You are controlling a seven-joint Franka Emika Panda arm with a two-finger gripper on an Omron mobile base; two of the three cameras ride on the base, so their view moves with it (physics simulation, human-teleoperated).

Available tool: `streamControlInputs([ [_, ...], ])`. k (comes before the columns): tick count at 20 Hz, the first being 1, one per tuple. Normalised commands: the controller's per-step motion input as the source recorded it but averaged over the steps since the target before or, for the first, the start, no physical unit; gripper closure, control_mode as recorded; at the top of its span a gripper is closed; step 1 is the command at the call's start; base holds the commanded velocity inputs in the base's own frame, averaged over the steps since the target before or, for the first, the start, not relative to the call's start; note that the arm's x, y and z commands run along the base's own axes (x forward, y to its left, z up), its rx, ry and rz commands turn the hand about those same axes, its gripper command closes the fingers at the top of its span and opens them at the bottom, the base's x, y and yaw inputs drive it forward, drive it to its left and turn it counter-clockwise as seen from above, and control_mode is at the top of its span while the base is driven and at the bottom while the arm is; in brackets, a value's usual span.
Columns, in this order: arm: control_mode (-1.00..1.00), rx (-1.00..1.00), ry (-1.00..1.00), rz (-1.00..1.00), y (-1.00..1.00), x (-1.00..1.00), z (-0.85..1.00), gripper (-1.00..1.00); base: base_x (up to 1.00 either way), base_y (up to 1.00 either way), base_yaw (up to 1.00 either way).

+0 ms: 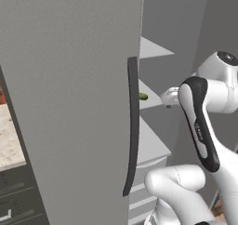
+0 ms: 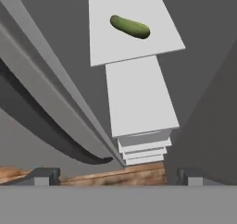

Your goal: Take the lime and cucumber out of the freezer and place them in the tupperware container on the counter. Then put the tupperware containing the vegetables back in the freezer.

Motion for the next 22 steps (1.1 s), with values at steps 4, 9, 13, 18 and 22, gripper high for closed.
streamControlInputs([
  [4, -1.00, 0.00, 0.00, 0.00, 0.00, 0.57, -0.22, -1.00, 0.00, 0.00, 0.00],
  [9, -1.00, 0.00, 0.00, 0.00, 0.00, 0.57, -0.27, -1.00, 0.00, 0.00, 0.00],
  [13, -1.00, 0.00, 0.00, 0.07, -0.08, 0.47, -0.18, -1.00, 0.00, 0.00, 0.00],
  [18, -1.00, 0.00, 0.00, 0.07, -0.02, 0.39, -0.10, -1.00, 0.00, 0.00, 0.00],
  [22, -1.00, 0.00, 0.00, 0.02, -0.01, 0.33, -0.11, -1.00, 0.00, 0.00, 0.00],
])
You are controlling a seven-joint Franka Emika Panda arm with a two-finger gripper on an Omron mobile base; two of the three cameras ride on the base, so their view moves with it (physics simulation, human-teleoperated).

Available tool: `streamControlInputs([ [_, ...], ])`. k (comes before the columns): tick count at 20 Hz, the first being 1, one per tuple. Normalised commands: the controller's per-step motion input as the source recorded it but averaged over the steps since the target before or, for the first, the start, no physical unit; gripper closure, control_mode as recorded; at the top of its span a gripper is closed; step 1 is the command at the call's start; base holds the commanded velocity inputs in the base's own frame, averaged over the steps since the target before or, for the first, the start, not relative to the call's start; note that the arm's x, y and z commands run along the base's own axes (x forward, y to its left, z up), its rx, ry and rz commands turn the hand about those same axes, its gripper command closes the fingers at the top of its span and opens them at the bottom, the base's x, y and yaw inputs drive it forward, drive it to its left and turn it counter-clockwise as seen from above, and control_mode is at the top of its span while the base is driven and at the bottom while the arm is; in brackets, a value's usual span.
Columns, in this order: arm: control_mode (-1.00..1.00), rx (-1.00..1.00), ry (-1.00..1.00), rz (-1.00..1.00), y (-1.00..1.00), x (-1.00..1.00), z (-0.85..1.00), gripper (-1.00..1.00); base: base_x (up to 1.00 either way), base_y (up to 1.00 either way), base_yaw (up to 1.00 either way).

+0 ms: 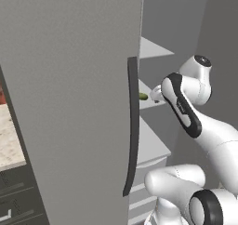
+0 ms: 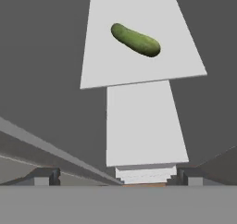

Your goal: Take the lime and cucumber out of the freezer and place them in the tupperware container on the counter. Then put the tupperware containing the vegetables back in the freezer.

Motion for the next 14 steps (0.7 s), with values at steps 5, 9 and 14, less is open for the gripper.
streamControlInputs([
  [5, -1.00, 0.00, 0.00, 0.00, 0.00, 0.32, -0.20, -1.00, 0.00, 0.00, 0.00],
  [9, -1.00, 0.00, 0.00, 0.00, -0.01, 0.29, -0.28, -1.00, 0.00, 0.00, 0.00],
  [14, -1.00, 0.00, 0.00, 0.00, -0.05, 0.33, -0.17, -1.00, 0.00, 0.00, 0.00],
])
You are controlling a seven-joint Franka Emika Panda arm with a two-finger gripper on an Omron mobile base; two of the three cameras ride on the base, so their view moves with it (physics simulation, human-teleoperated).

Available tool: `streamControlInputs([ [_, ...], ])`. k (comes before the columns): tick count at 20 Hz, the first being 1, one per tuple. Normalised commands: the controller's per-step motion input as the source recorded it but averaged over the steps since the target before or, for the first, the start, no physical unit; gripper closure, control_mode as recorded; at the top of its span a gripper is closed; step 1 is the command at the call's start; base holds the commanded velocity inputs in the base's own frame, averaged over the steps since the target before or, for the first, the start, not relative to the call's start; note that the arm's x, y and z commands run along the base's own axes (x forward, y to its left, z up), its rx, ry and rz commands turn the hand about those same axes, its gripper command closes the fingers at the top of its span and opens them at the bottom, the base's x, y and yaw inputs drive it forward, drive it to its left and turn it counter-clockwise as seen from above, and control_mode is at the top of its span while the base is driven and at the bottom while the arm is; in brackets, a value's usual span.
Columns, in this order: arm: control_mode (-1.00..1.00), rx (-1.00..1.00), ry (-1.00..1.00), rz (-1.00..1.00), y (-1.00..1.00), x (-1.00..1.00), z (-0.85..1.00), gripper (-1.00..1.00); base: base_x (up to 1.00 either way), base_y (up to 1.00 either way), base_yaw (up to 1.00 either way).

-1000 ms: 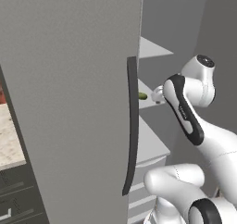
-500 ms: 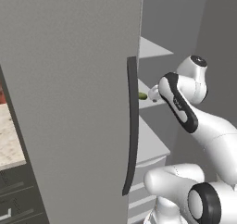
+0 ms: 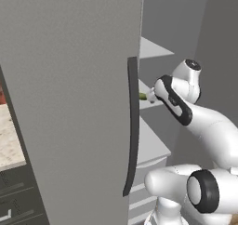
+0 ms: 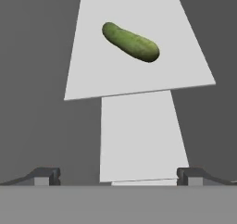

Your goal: Take the lime and cucumber out of the freezer and place them in the tupperware container on the counter. Then put the tupperware containing the vegetables back in the freezer.

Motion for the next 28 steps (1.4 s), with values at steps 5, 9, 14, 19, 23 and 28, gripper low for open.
streamControlInputs([
  [5, -1.00, 0.00, 0.00, 0.00, -0.09, 0.37, -0.06, -1.00, 0.00, 0.00, 0.00],
  [9, -1.00, 0.00, 0.00, 0.00, -0.05, 0.39, -0.13, -1.00, 0.00, 0.00, 0.00],
  [14, -1.00, 0.00, 0.00, 0.00, 0.00, 0.37, -0.16, -1.00, 0.00, 0.00, 0.00],
  [19, -1.00, 0.00, 0.00, 0.06, 0.00, 0.32, -0.07, -1.00, 0.00, 0.00, 0.00],
  [23, -1.00, 0.00, 0.00, 0.05, 0.00, 0.23, -0.11, -1.00, 0.00, 0.00, 0.00],
  [28, -1.00, -0.04, 0.00, 0.03, 0.00, 0.20, -0.22, -1.00, 0.00, 0.00, 0.00],
])
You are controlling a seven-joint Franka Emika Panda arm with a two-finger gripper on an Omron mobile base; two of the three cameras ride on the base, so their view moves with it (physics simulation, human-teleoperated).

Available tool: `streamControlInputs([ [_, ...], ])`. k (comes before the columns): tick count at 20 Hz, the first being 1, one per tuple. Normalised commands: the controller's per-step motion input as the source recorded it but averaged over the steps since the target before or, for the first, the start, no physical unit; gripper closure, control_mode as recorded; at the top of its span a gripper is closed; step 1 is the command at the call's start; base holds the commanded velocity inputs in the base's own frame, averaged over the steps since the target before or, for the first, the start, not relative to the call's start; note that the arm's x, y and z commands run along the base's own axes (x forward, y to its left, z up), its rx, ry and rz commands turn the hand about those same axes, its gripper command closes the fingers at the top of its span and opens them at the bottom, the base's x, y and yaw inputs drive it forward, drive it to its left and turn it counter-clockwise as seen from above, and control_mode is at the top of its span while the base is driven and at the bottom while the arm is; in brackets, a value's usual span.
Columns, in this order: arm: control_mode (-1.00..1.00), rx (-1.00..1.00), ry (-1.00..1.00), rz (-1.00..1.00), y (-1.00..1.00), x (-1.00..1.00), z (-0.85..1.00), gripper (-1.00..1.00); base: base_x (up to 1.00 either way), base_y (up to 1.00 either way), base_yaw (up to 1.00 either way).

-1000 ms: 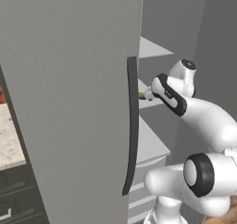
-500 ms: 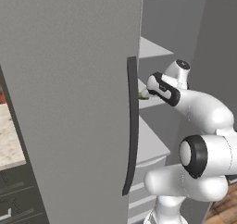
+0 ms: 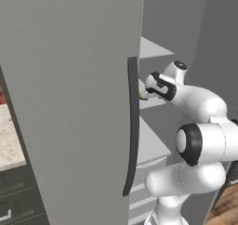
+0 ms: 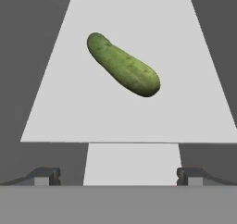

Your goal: Take the lime and cucumber out of the freezer and place them in the tupperware container on the counter. Then put the tupperware containing the vegetables back in the freezer.

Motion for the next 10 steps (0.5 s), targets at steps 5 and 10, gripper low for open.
streamControlInputs([
  [5, -1.00, -0.03, 0.00, 0.00, 0.00, 0.12, -0.16, -1.00, 0.00, 0.00, 0.00],
  [10, -1.00, 0.00, 0.00, 0.01, 0.00, 0.19, -0.01, -1.00, 0.00, 0.00, 0.00],
])
